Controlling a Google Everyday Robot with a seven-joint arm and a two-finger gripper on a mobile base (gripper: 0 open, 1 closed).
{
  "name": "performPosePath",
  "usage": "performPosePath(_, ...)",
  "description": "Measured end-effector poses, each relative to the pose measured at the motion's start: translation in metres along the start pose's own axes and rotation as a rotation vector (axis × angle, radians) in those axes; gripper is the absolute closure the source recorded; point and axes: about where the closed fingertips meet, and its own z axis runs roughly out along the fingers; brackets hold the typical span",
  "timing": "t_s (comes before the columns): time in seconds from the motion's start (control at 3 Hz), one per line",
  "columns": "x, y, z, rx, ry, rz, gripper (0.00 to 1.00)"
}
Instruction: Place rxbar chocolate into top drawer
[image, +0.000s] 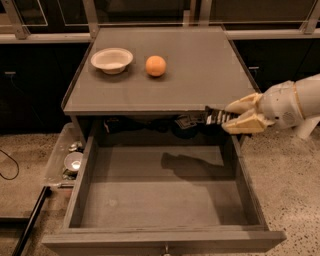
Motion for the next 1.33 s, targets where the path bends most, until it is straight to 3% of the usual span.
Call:
performPosePath(0.67,0.001,0.008,0.014,-0.028,-0.013,0.002,1.00)
performPosePath(1.0,0.017,0.033,0.056,-0.079,0.007,-0.002,1.00)
performPosePath(1.33,0.045,0.069,0.112,-0.164,0.045,-0.034,1.00)
